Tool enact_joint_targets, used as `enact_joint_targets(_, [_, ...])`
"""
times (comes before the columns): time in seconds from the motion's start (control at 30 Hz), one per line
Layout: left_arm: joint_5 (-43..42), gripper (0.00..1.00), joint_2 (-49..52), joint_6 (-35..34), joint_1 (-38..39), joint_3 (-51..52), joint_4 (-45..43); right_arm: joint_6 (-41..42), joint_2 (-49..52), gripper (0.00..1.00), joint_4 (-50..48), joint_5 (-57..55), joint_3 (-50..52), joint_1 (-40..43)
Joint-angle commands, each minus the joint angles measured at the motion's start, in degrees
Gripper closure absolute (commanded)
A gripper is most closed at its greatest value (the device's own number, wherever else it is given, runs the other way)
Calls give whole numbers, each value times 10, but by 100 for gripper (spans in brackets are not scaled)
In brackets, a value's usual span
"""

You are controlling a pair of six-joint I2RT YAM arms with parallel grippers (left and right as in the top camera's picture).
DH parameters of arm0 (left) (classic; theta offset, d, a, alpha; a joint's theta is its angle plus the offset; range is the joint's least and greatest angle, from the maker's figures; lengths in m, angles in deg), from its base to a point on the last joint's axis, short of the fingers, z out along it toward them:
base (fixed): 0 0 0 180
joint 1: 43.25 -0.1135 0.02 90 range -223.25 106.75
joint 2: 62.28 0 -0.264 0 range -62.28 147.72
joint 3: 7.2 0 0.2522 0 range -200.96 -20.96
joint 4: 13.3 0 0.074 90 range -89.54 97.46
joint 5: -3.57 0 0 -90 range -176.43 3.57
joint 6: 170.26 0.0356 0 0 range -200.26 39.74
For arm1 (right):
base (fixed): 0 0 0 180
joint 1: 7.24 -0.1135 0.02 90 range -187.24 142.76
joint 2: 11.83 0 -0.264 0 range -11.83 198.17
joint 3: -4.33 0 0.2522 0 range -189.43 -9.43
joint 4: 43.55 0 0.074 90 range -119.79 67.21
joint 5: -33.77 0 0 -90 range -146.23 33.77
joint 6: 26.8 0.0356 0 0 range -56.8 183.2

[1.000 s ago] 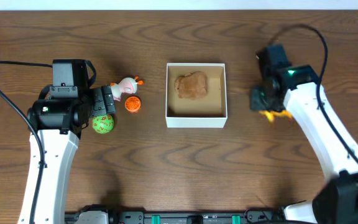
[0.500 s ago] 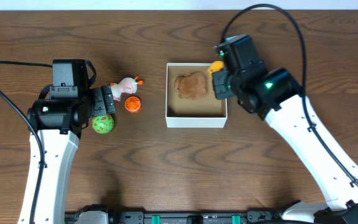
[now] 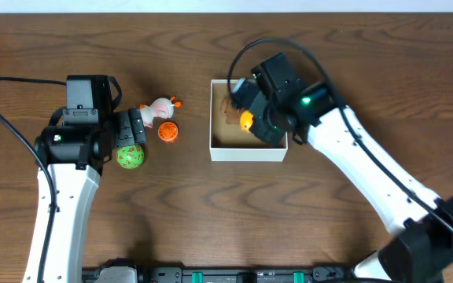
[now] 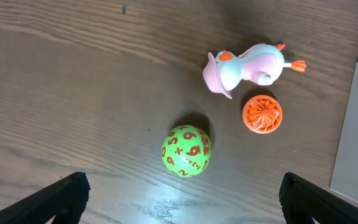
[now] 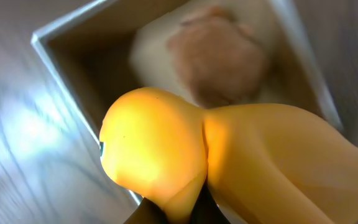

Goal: Pack container
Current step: 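Carry the yellow figure with the right gripper into the box and release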

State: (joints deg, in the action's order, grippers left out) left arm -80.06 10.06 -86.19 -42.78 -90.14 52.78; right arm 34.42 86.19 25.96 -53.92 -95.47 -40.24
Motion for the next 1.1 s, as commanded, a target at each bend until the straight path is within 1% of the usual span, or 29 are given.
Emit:
enact_joint_targets(0.0, [1, 2, 4, 7, -2, -11, 1, -186, 28, 99, 2, 27, 0, -3])
enact_joint_targets(0.17, [1, 2, 4, 7, -2, -11, 1, -333, 75, 99, 46, 2, 0, 0])
enact_joint_targets(0.33, [1, 2, 4, 7, -2, -11, 1, -344, 113, 99, 53, -51, 1, 18])
enact_joint_targets(0.53, [1, 2, 4, 7, -2, -11, 1, -357, 147, 99, 42, -51, 1, 42])
enact_joint_targets(0.7, [1, 2, 4, 7, -2, -11, 1, -396, 156, 98, 37, -51, 1, 50])
enact_joint_targets(0.9, [1, 2, 4, 8, -2, -11, 2, -396, 156, 78, 23, -64, 1, 49])
enact_joint_targets(1.07, [1, 2, 4, 7, -2, -11, 2, -397, 156, 78, 18, -64, 4, 50])
